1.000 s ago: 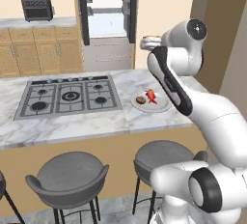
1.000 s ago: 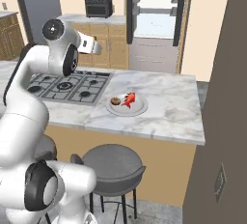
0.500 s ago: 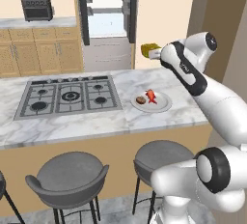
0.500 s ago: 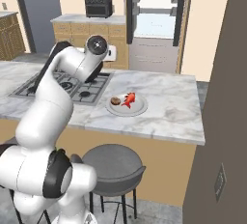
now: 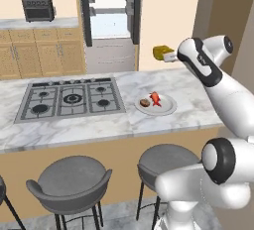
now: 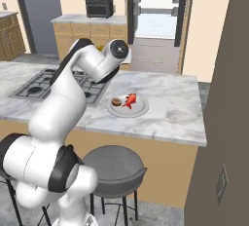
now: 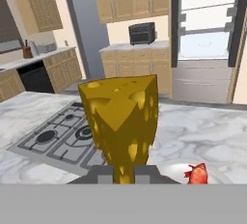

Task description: Take the cheese, fish, and mushroom from the fridge and place them on the plate on the dining counter to create an appetizer plate.

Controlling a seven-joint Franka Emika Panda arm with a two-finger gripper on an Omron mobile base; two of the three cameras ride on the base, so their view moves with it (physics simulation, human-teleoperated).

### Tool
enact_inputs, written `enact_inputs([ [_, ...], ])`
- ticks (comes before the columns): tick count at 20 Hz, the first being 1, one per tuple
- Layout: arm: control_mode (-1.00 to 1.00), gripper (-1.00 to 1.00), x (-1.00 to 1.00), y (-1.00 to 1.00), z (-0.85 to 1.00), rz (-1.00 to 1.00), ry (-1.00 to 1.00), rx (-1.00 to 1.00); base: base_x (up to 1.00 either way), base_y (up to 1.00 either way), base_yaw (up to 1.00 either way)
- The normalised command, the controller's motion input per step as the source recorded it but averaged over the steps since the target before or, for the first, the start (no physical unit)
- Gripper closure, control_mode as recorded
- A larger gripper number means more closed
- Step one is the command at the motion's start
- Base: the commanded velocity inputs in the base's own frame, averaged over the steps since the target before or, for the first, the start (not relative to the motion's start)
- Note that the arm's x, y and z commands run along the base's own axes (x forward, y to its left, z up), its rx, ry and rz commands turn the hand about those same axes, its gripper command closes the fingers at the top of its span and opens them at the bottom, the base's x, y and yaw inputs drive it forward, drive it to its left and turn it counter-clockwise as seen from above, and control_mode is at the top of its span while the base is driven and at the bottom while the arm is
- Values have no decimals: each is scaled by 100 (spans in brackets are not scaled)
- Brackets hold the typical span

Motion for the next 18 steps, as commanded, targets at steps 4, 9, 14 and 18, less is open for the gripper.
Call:
enact_inputs([
  [4, -100, 100, 9, -20, -12, 0, 8, 0, 0, 0, 0],
  [9, -100, 100, 0, -23, -24, 0, 14, -1, 0, 0, 0],
  [14, -100, 100, 5, -30, -41, 0, 9, -3, 0, 0, 0],
  [18, -100, 100, 23, -28, -54, 0, 7, -6, 0, 0, 0],
])
